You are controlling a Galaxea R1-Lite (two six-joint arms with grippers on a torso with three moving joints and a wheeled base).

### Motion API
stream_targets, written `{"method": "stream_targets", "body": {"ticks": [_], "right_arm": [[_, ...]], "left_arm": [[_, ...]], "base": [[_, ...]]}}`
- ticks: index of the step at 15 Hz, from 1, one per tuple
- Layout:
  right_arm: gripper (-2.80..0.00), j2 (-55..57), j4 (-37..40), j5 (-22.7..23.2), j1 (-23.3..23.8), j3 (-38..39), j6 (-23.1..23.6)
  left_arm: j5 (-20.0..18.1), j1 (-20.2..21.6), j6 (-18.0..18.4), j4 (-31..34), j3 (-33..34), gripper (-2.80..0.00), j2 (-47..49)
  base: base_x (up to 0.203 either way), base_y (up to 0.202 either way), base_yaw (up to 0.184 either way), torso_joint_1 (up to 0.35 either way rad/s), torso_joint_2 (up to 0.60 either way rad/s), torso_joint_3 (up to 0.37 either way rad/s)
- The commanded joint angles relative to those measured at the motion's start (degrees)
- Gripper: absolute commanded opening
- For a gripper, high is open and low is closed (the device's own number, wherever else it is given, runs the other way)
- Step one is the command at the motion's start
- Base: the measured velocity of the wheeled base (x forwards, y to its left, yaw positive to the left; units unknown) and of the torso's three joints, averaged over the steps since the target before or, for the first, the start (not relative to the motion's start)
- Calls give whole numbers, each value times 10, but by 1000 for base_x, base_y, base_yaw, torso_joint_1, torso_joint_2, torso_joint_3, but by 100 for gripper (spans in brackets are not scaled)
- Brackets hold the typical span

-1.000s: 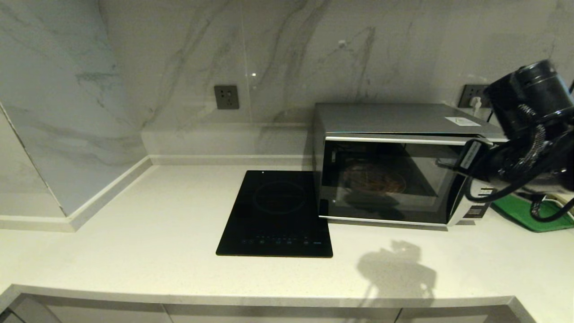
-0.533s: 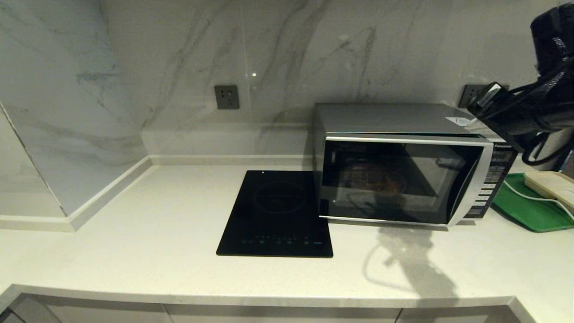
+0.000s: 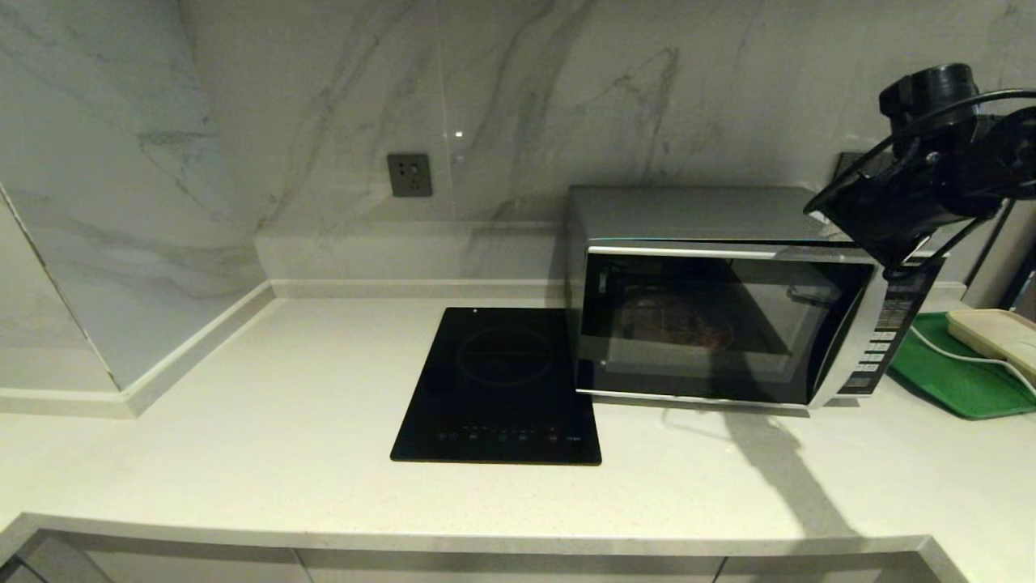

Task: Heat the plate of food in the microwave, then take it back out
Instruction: Open the microwave oven

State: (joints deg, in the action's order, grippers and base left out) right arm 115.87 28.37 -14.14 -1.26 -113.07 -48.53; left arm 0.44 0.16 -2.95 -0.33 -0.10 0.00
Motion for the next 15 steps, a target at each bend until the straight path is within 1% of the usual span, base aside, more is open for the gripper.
{"method": "stream_targets", "body": {"ticks": [1,5,9,12,15], "right_arm": [[-280,22,1,8,19,-2,-2],[-280,22,3,9,39,1,-3],[-280,14,8,10,41,10,-5],[-280,-21,9,10,40,46,-5],[-280,-89,24,19,40,89,-6]], "left_arm": [[0,0,0,0,0,-280,0],[0,0,0,0,0,-280,0],[1,0,0,0,0,-280,0],[0,0,0,0,0,-280,0],[0,0,0,0,0,-280,0]], "base": [[0,0,0,0,0,0],[0,0,0,0,0,0],[0,0,0,0,0,0],[0,0,0,0,0,0],[0,0,0,0,0,0]]}}
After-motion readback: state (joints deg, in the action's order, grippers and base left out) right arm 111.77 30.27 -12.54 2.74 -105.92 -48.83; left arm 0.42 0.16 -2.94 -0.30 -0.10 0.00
